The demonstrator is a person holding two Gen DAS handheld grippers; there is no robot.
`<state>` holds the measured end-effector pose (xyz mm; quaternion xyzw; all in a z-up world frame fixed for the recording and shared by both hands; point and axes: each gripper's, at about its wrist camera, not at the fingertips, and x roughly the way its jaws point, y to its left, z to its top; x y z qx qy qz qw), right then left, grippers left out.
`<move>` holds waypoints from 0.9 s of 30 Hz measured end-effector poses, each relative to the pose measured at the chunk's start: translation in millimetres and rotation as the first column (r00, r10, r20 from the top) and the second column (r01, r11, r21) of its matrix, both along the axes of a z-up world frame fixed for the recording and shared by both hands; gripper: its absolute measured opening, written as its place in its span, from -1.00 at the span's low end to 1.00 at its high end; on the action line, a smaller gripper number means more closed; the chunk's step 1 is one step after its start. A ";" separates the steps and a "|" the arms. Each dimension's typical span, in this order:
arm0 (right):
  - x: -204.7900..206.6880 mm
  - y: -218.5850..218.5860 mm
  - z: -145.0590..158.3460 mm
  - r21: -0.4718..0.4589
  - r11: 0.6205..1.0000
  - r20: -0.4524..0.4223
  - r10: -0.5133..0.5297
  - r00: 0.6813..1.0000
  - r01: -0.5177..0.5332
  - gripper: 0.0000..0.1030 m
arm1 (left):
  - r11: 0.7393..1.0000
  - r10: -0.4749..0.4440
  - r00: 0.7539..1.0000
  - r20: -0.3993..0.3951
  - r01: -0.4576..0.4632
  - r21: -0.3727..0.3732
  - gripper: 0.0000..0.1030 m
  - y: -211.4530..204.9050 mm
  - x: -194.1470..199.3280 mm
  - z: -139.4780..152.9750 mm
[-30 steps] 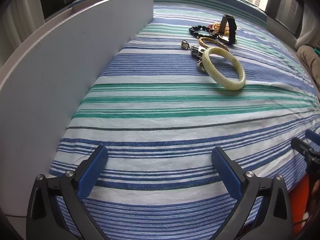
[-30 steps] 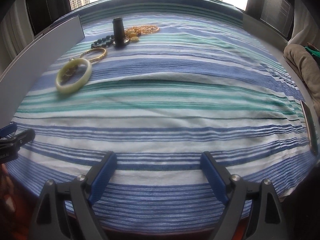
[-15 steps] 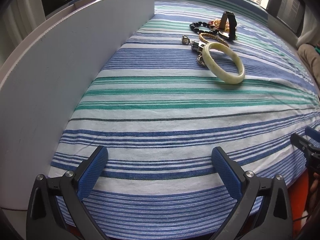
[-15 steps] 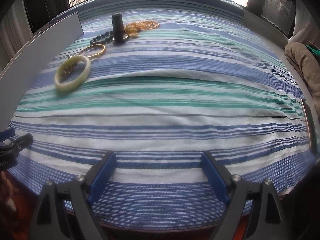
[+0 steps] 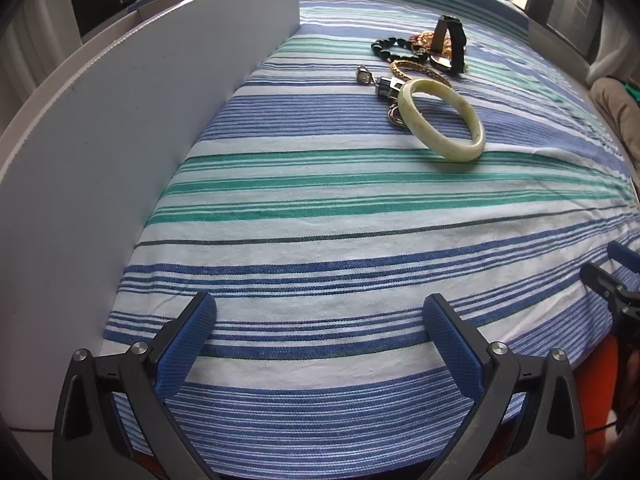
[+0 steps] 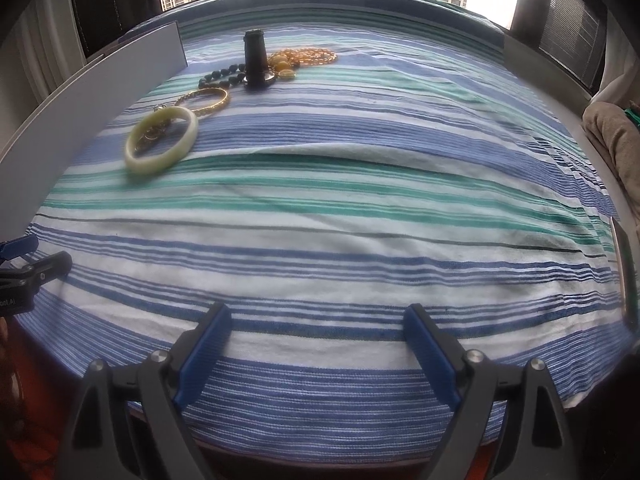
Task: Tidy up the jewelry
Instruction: 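Move the left tool back over the pale jade bangle, then close the left tool on the rim of the pale jade bangle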
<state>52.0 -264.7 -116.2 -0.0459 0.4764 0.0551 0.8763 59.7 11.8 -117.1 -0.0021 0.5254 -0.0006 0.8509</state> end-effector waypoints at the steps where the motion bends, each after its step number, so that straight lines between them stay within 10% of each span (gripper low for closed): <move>1: -0.6 0.1 -0.1 0.000 1.000 0.003 0.000 1.000 0.000 0.75 | 1.000 0.003 1.000 0.000 -0.003 -0.006 0.99 0.6 0.7 2.8; 9: -1.5 0.7 0.3 0.001 1.000 0.006 0.001 1.000 -0.001 0.75 | 0.977 -0.059 0.997 0.054 0.068 -0.202 0.99 -3.6 51.4 56.2; 13: -3.3 1.0 -0.2 0.003 1.000 0.012 0.000 1.000 0.000 0.75 | 0.980 -0.061 0.998 0.034 0.066 -0.185 0.94 -21.4 96.9 49.5; 18: -6.2 4.0 -0.7 0.003 1.000 0.015 -0.002 1.000 0.002 0.75 | 0.988 -0.106 0.993 -0.043 0.100 -0.117 0.37 -48.0 129.7 18.9; 21: -9.0 4.9 -0.8 0.003 1.000 0.019 0.002 1.000 -0.003 0.75 | 0.988 -0.119 0.991 -0.053 0.113 -0.104 -0.62 -56.2 131.1 12.7; 27: -11.7 4.4 -0.4 0.006 1.000 0.019 0.021 1.000 -0.021 0.75 | 0.981 -0.079 0.996 -0.029 0.073 -0.178 -0.80 -35.5 115.9 26.5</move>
